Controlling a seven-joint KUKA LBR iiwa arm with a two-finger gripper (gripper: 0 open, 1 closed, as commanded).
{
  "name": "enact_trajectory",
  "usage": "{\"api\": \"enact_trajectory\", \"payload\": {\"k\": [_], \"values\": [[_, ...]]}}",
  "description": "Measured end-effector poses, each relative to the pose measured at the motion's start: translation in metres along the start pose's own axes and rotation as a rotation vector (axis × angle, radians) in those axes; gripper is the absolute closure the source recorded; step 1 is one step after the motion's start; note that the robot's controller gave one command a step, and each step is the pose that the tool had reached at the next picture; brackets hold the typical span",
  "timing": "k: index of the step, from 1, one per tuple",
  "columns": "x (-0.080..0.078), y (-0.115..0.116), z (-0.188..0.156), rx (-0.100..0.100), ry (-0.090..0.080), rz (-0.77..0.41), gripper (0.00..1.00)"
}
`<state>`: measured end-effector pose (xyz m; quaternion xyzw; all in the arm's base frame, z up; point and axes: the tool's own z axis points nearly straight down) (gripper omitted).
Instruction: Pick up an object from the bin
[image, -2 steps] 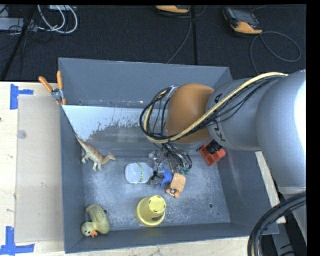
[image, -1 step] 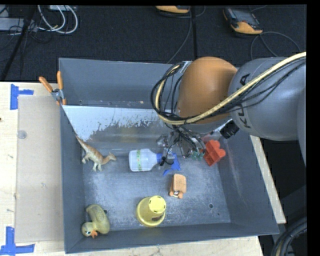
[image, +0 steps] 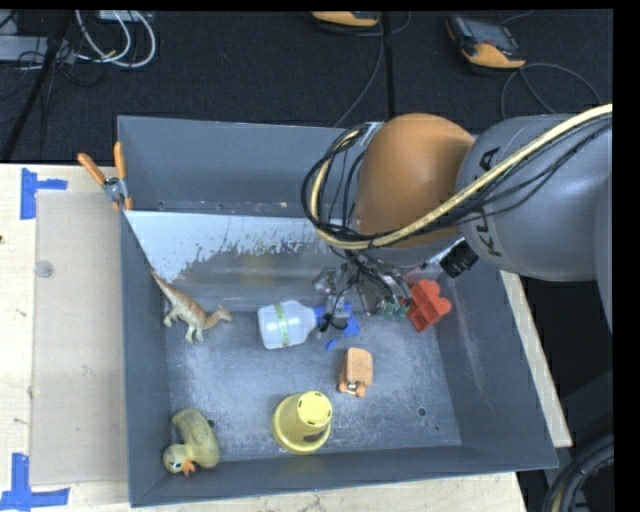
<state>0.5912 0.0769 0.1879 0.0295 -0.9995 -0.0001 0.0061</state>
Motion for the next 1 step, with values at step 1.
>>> {"api": "enact_trajectory", "payload": {"k": [1], "values": [[-0.0018, 0.0023, -0.1053, 0.0, -0.001, 0.023, 1.0]]}}
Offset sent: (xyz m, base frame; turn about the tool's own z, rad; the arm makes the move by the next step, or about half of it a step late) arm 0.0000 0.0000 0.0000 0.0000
